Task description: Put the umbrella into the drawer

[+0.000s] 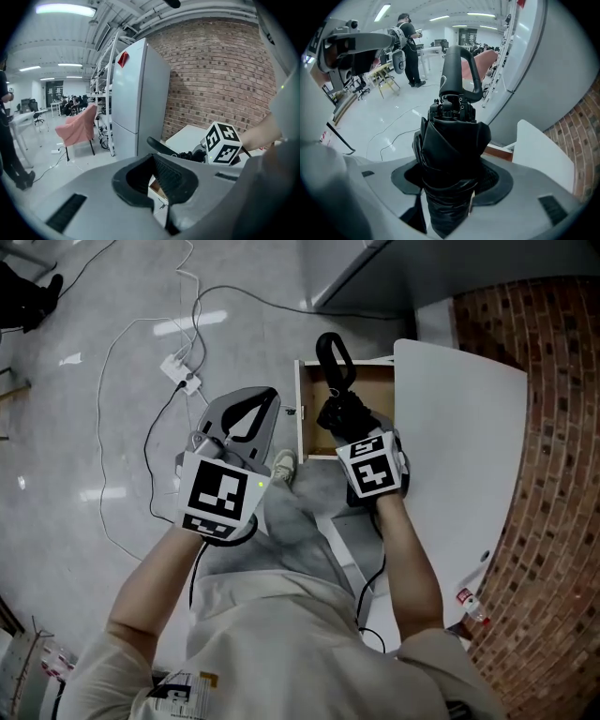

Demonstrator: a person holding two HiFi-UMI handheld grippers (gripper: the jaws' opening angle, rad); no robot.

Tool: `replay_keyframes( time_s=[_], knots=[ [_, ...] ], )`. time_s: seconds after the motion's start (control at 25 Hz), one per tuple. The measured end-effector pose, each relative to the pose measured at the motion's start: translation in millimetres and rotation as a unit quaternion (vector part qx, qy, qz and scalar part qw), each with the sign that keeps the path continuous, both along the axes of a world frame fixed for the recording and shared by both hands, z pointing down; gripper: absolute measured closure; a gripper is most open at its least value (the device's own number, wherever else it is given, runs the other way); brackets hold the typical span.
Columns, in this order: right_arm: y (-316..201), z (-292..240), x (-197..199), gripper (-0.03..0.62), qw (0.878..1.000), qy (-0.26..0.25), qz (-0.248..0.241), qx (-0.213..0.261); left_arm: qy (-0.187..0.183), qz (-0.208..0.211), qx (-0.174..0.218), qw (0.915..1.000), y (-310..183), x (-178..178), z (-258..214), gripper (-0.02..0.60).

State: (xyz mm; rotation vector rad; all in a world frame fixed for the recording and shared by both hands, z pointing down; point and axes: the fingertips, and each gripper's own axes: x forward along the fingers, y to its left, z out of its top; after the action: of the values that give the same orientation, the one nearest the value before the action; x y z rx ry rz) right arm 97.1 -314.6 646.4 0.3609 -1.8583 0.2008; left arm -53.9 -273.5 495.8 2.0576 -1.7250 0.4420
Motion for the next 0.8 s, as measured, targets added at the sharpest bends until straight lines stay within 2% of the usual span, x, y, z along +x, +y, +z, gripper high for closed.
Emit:
replay_keyframes(
  time_s=[0.4,0.8],
  knots=[
    [-23.9,105.8,3.5,0.330,0.997,0.074,-0.022,0.012,0.032,0.013,-0.060,0.9976,-15.9,9.2,110.5,0.574],
    [-37.4,197.4,32.1,0.330,0.985,0.163,-0.046,0.031,0.057,0.035,-0.097,0.9930,-26.3,12.5,205.3,0.574]
  ],
)
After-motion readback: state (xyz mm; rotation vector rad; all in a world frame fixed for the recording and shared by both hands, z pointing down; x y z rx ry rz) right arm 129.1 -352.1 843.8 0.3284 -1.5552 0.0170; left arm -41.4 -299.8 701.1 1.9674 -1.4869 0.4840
